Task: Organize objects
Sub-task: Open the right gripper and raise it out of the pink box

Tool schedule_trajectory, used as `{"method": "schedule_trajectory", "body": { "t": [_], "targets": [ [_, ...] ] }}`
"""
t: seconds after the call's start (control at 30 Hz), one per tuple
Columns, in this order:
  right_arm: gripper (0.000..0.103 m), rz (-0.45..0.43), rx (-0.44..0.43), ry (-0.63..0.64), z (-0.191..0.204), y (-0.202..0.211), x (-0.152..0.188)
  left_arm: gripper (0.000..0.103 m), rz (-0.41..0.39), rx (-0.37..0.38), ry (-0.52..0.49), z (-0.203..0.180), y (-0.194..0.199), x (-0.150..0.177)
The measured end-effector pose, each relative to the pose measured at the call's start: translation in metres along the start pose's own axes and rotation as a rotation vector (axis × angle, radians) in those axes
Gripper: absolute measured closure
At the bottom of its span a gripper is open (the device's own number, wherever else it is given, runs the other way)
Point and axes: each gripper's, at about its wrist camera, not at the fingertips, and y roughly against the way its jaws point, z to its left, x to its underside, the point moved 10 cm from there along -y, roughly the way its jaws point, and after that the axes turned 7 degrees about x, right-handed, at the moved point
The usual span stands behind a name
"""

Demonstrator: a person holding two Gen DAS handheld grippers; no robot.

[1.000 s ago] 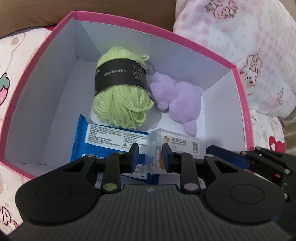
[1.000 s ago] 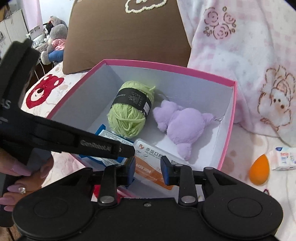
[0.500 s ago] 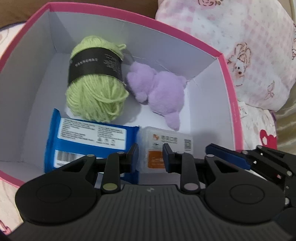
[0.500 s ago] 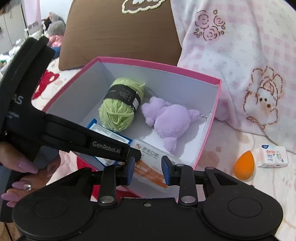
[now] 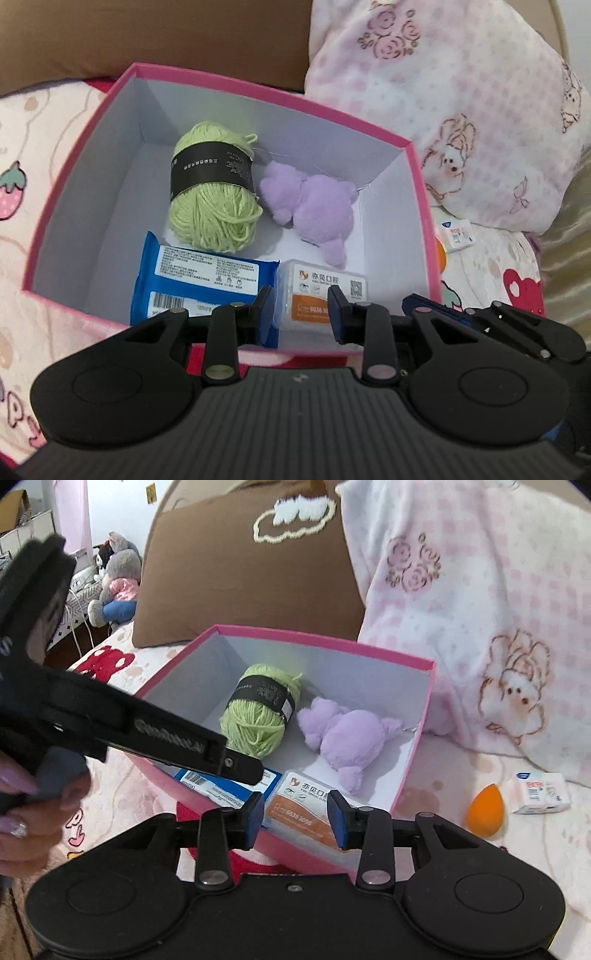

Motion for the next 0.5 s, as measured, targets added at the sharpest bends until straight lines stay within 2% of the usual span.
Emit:
{"method": "schedule_trajectory", "body": {
  "t": [0.13,0.2,0.37,0.5],
  "targets": [
    [0.058,-0.055,-0.029,-0.048,0.002,0.019,-0.001,0.070,-0.007,-0.038,-0.024,-0.004,0.020,0.000],
    [0.056,-0.067,-0.041,-0.062,0.002,0.028,-0.002,0.064,-0.017,-0.046,-0.015,-0.003,0.034,-0.001],
    [0.056,-0.066,-0.054,-0.021,0.009,0.050,-0.001,0.062,-0.034,-0.067,-0.009,0.001,0.068,0.005],
    [0.053,-0.111,-0.131,-0.015,0.011,0.078,-0.010,0.059,-0.036,-0.061,-0.029,-0.007,0.091,0.007]
  ]
}}
